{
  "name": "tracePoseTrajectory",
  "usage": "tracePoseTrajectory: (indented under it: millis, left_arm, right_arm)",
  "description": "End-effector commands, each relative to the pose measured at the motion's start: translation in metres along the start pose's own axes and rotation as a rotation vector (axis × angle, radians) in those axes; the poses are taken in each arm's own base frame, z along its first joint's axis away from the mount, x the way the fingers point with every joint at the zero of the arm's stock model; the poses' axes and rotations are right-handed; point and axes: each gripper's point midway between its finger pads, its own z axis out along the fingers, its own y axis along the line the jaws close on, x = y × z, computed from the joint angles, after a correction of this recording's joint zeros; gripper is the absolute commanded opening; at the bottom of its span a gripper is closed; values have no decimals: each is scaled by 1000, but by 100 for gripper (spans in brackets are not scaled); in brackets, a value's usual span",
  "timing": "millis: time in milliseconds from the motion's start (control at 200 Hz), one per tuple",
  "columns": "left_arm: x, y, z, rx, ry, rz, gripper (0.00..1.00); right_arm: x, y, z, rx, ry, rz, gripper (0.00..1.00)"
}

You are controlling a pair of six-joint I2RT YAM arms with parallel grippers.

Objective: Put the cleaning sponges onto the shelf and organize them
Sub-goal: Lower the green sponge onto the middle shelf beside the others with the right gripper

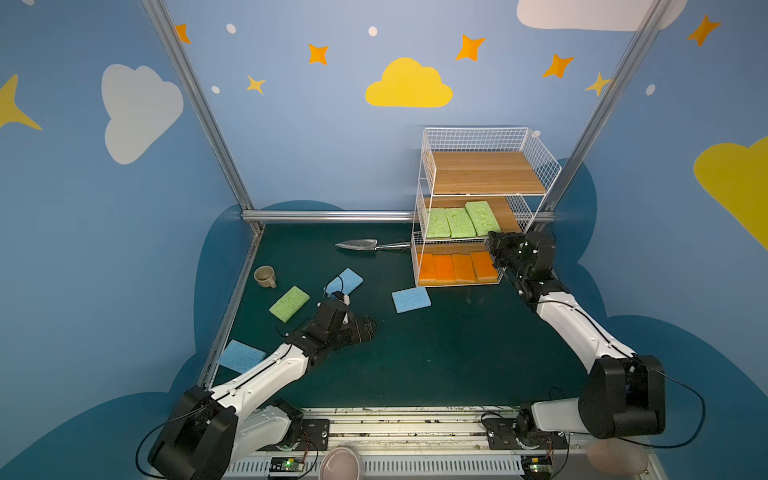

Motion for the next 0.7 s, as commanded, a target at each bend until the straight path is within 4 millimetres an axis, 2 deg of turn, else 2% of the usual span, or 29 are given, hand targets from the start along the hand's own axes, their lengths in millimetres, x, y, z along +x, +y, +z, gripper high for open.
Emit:
tracePoseTrajectory:
  millis: [0,435,696]
  left_arm:
    - [2,4,-1,-8,3,-5,99]
    - [3,4,0,-5,4,-4,99]
    - [2,4,-1,-6,1,-3,99]
  right_arm:
    - [-5,18,-5,-50,-27,-24,1]
    - [-15,18,-19,-53,-72,-24,0]
    - [-21,22,-19,-70,-93,-24,0]
